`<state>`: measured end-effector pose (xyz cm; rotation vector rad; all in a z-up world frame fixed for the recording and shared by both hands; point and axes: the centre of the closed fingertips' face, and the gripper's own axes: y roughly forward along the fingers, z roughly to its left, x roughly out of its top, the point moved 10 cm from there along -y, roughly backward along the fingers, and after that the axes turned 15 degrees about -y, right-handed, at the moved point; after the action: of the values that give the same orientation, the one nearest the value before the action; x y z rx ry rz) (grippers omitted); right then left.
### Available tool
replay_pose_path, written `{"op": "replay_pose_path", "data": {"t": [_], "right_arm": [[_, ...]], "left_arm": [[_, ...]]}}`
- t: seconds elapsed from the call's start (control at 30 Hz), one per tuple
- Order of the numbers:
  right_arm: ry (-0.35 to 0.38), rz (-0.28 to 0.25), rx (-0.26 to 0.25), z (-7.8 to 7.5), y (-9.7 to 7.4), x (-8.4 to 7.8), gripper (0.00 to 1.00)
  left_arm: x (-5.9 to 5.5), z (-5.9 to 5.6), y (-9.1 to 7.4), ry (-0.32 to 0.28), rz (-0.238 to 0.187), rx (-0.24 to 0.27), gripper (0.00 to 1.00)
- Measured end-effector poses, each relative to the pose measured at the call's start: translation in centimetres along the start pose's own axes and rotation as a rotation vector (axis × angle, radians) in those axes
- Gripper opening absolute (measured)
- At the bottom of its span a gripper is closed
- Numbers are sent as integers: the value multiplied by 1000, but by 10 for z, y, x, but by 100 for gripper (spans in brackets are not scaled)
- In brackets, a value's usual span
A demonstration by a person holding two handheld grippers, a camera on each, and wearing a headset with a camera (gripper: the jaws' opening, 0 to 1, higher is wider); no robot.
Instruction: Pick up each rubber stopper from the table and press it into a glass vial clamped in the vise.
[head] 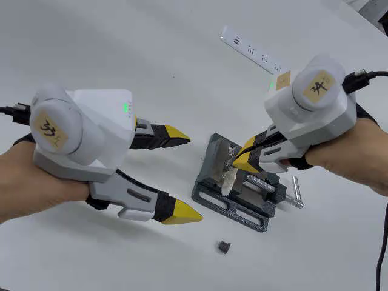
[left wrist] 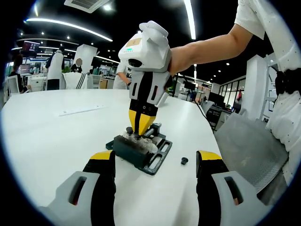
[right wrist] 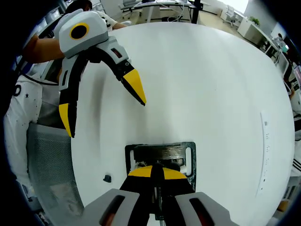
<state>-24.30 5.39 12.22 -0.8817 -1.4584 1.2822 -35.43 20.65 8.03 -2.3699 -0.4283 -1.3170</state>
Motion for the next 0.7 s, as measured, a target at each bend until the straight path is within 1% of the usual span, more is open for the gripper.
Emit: {"op": "replay_pose_path", "data": {"t": [0.13,0.3,0.4,0.47,0.5,0.53,0.57,0.7], "right_arm": [[2,-2,0,0,0,0,1],[-20,20,-2,1,0,3,1],[-31,20,-6,1,0,3,1],[-21,18,-7,1,-1,3,2],[-35,18,-13,2,-2,3,2],[-41,15,-16,3,-2,3,2],[-32,10,-20,3,-2,2,2],[-1,-37,-34,5,-3,-5,2]], "left_arm": [[0,0,0,3,-1,0,69],[2,-1,0,10,-2,1,68],[4,-3,0,12,2,-2,68],[5,-5,-1,20,10,-3,68],[5,-6,-1,19,13,-4,68],[5,-7,-1,21,16,-4,68],[6,-8,-1,24,18,-4,68],[8,-12,-3,29,25,-2,68]]}}
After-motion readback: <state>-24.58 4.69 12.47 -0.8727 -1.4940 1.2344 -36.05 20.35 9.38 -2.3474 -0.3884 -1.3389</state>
